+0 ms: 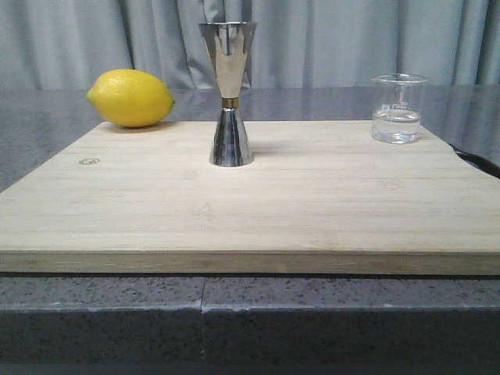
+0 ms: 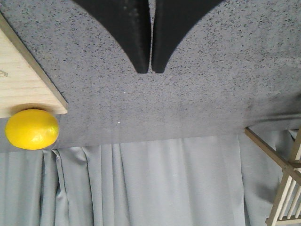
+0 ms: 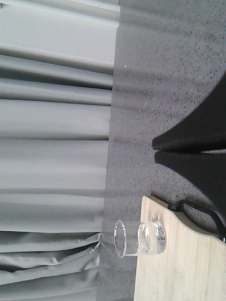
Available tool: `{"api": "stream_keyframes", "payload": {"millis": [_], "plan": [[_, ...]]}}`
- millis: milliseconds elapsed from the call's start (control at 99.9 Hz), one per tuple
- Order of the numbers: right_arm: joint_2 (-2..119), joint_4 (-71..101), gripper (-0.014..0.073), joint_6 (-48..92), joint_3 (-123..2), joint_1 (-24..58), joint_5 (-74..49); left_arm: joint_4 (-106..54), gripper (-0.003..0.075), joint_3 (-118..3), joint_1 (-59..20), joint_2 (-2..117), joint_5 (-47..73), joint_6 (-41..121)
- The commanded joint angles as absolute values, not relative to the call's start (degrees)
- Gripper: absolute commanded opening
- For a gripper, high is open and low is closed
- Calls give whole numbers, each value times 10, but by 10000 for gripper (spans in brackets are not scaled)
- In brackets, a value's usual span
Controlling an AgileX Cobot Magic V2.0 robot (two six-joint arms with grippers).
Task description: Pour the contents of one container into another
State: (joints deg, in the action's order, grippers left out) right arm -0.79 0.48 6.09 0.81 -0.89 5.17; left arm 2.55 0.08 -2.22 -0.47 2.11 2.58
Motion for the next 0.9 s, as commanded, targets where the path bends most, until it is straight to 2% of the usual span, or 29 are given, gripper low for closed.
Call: {"api": "stream_keyframes", "payload": {"millis": [0,891], "plan": [[-7,0,-71,64,25,-9,95,25,-19,5,-22,-17,-18,23],[-7,0,-71,64,25,-9,100,25,-19,5,-22,-17,-18,23]]}}
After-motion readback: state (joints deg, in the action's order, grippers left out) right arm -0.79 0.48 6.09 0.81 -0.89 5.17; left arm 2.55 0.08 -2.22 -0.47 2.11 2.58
